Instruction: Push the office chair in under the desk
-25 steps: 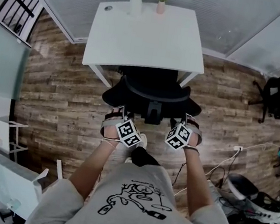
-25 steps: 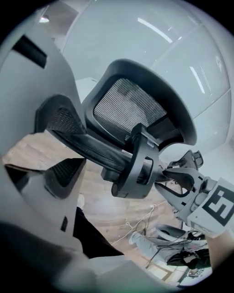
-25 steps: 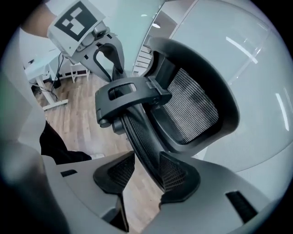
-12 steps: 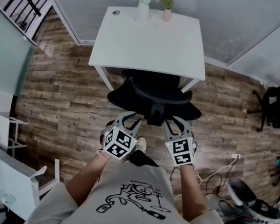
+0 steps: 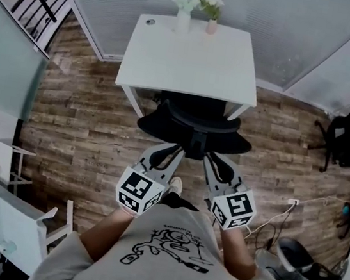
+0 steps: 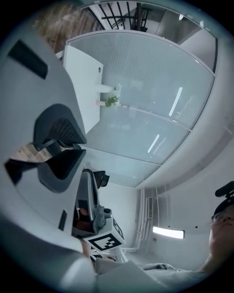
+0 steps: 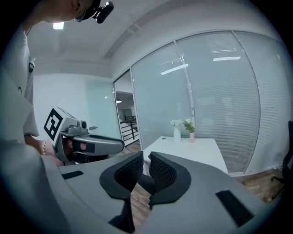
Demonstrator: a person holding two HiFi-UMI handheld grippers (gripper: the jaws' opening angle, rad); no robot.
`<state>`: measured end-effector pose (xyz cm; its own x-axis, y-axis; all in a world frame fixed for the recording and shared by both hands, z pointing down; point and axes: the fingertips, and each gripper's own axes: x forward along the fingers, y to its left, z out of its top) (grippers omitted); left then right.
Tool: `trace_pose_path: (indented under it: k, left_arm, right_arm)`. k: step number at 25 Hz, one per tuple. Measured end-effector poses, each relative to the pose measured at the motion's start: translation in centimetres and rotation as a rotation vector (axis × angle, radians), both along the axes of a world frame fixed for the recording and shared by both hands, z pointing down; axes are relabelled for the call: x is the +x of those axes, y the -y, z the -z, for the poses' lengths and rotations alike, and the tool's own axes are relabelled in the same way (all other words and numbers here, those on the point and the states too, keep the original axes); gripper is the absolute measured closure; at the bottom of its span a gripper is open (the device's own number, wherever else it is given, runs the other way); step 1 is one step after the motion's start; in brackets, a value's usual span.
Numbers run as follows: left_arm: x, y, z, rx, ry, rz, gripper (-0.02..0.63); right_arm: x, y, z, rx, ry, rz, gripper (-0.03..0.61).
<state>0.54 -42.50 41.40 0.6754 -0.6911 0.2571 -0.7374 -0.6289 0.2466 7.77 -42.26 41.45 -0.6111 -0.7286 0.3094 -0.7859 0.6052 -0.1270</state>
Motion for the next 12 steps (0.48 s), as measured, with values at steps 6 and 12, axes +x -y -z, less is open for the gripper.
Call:
trace_pose_path:
  k: [6, 12]
  left_arm:
    - [-0.3, -1.7, 3.4, -0.001, -0.121, -0.027, 0.586]
    - [-1.1, -2.2, 5.5, 0.040, -0.132, -0.018, 0.591]
  right_arm:
    - [-2.4, -1.8, 3.1, 0.005, 0.107, 0.074, 0.519]
    - [-4.0, -2.9, 5.3, 0.043, 0.111, 0.108, 0.531]
